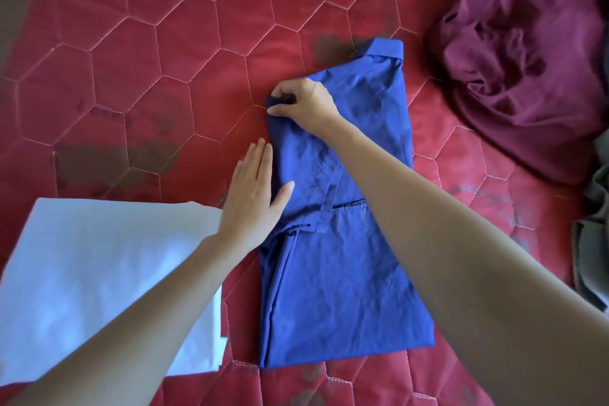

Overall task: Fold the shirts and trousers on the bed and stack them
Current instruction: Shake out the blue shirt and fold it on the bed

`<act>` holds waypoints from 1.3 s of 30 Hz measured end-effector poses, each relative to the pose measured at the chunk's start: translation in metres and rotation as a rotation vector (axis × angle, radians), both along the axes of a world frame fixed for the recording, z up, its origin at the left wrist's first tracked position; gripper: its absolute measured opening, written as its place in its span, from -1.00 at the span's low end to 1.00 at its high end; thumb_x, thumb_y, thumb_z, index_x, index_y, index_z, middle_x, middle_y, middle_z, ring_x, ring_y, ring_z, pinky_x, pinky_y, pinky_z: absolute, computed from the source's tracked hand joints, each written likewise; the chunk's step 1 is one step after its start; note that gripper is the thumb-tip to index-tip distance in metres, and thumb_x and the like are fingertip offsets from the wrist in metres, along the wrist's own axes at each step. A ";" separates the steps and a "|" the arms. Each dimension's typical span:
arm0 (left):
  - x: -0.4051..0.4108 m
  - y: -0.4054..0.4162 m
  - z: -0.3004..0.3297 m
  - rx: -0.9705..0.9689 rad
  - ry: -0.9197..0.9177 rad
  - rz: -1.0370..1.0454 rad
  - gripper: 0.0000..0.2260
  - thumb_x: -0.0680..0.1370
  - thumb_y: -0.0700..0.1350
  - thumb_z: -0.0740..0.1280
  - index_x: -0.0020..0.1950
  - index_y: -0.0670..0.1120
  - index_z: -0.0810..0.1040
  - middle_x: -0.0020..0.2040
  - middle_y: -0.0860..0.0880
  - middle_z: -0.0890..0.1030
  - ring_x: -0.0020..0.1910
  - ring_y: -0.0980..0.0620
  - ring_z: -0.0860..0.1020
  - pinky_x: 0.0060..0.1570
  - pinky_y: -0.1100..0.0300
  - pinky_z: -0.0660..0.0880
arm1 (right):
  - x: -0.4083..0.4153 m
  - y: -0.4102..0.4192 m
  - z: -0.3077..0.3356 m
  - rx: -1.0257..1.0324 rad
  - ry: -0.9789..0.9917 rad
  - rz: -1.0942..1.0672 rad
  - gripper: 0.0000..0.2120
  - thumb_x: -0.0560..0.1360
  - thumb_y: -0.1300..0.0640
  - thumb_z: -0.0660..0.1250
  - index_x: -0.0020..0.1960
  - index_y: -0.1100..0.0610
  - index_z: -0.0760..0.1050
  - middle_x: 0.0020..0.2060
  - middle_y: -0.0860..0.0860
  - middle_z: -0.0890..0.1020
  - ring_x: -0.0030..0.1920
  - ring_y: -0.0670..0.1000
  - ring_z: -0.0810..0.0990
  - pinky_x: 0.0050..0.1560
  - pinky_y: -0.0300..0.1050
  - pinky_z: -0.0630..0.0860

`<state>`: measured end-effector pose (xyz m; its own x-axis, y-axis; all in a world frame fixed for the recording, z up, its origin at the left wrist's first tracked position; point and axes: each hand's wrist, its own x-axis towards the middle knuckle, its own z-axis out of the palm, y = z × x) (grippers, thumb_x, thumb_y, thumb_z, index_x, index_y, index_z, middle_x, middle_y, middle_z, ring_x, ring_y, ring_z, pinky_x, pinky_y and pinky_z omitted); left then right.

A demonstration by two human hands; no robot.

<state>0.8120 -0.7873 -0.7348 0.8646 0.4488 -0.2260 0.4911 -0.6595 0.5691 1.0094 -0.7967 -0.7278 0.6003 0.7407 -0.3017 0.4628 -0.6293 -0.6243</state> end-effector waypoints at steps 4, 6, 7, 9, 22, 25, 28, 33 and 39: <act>-0.009 -0.010 0.009 0.116 -0.105 -0.077 -0.44 0.62 -0.01 0.23 0.50 -0.31 0.23 0.53 -0.25 0.21 0.53 -0.19 0.17 0.48 -0.10 0.14 | -0.009 0.015 -0.008 0.066 0.027 -0.083 -0.82 0.38 0.02 0.50 -0.04 0.02 0.64 -0.21 -0.16 0.57 -0.08 -0.13 0.53 0.09 -0.08 0.46; -0.015 -0.023 0.012 0.188 -0.143 -0.205 -0.42 0.56 0.04 0.26 0.46 -0.31 0.33 0.49 -0.27 0.28 0.49 -0.23 0.25 0.44 -0.13 0.22 | -0.017 0.020 -0.011 0.080 0.004 -0.109 -0.80 0.39 -0.03 0.49 -0.03 0.01 0.64 -0.22 -0.16 0.56 -0.04 -0.10 0.53 0.06 -0.11 0.44; -0.018 -0.028 0.012 0.221 -0.131 -0.263 -0.40 0.52 0.04 0.32 0.44 -0.29 0.36 0.48 -0.27 0.30 0.48 -0.23 0.28 0.42 -0.15 0.26 | -0.020 0.020 -0.011 0.087 -0.010 -0.110 -0.77 0.39 -0.06 0.48 -0.01 0.01 0.63 -0.21 -0.15 0.56 0.00 -0.07 0.53 0.06 -0.12 0.43; -0.022 -0.035 0.011 0.269 -0.059 -0.287 -0.36 0.43 -0.08 0.45 0.45 -0.26 0.37 0.48 -0.26 0.31 0.46 -0.23 0.31 0.37 -0.18 0.33 | -0.023 0.017 -0.011 0.098 -0.025 -0.114 -0.73 0.40 -0.09 0.47 0.04 0.01 0.63 -0.15 -0.12 0.62 0.05 -0.05 0.55 0.09 -0.10 0.44; -0.052 -0.032 -0.002 0.482 0.148 -0.194 -0.47 0.49 -0.24 0.32 0.45 -0.31 0.34 0.49 -0.24 0.31 0.47 -0.17 0.30 0.39 -0.12 0.31 | -0.020 -0.005 -0.004 0.087 -0.008 -0.086 -0.87 0.45 0.09 0.44 0.00 0.00 0.67 -0.04 -0.12 0.68 0.09 0.02 0.55 0.20 0.09 0.42; -0.055 -0.034 -0.003 0.486 0.195 -0.168 -0.45 0.56 -0.04 0.29 0.47 -0.30 0.31 0.50 -0.25 0.27 0.49 -0.15 0.27 0.41 -0.10 0.31 | -0.027 0.005 -0.007 0.119 -0.037 -0.078 -0.86 0.45 0.08 0.44 0.01 0.01 0.67 -0.08 -0.12 0.67 0.08 0.03 0.49 0.20 0.08 0.39; -0.053 -0.034 -0.001 0.482 0.175 -0.174 -0.42 0.60 0.07 0.12 0.47 -0.31 0.28 0.52 -0.26 0.23 0.52 -0.15 0.21 0.44 -0.12 0.25 | -0.033 0.004 -0.008 0.132 -0.150 -0.117 -0.84 0.48 0.06 0.41 0.05 0.05 0.66 -0.09 -0.04 0.66 0.05 0.07 0.47 0.14 0.07 0.41; -0.043 -0.044 -0.004 0.442 0.078 -0.286 -0.42 0.61 0.09 0.04 0.48 -0.30 0.29 0.52 -0.25 0.24 0.51 -0.15 0.22 0.46 -0.09 0.23 | -0.051 -0.019 -0.003 0.394 -0.549 0.053 -0.75 0.55 0.15 0.32 0.17 0.21 0.61 0.08 0.11 0.65 0.13 0.20 0.57 0.10 0.13 0.49; -0.050 -0.047 -0.022 0.474 0.106 -0.322 -0.41 0.62 0.10 0.04 0.52 -0.27 0.21 0.53 -0.23 0.21 0.53 -0.14 0.17 0.47 -0.09 0.21 | -0.058 -0.031 -0.035 -0.117 -0.634 0.773 -0.50 0.67 -0.11 -0.13 0.58 0.00 0.00 0.57 0.00 0.06 0.57 0.06 -0.02 0.53 0.12 -0.10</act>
<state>0.7616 -0.8344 -0.7568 0.9578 0.2408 -0.1573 0.2622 -0.9557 0.1338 0.9513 -0.8275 -0.7631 0.0424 0.9810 -0.1894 0.9956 -0.0575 -0.0746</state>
